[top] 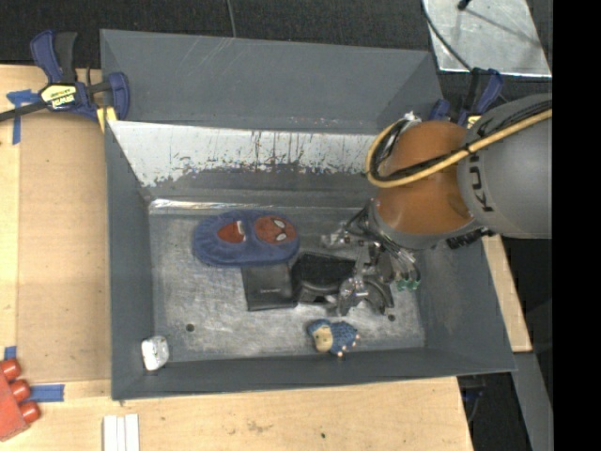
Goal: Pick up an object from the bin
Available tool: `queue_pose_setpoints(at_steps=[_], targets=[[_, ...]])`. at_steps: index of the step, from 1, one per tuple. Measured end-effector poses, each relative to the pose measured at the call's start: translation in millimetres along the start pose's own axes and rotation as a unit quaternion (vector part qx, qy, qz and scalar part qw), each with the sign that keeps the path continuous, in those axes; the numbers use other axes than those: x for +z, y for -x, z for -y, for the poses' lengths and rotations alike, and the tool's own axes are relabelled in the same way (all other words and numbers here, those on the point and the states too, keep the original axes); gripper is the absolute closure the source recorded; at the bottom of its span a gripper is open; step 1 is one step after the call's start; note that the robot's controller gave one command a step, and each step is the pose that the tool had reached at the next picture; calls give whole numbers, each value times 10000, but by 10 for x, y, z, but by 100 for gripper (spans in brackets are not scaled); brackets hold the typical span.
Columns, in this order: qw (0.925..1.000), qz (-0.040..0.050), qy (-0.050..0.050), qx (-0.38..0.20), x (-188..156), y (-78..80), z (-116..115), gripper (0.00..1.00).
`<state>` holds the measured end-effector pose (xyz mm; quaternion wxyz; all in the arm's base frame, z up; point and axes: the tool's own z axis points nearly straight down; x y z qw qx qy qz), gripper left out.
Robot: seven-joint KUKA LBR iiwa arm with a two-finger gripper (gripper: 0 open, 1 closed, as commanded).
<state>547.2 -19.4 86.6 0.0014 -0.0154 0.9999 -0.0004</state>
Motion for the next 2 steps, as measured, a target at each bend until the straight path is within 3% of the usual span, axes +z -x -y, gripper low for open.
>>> queue_pose_setpoints(at_steps=[1,2], targets=[[10000,-17,-1,-7,16,-8,-1,100],[9864,3,-10,-1643,-1545,-239,770,100]])
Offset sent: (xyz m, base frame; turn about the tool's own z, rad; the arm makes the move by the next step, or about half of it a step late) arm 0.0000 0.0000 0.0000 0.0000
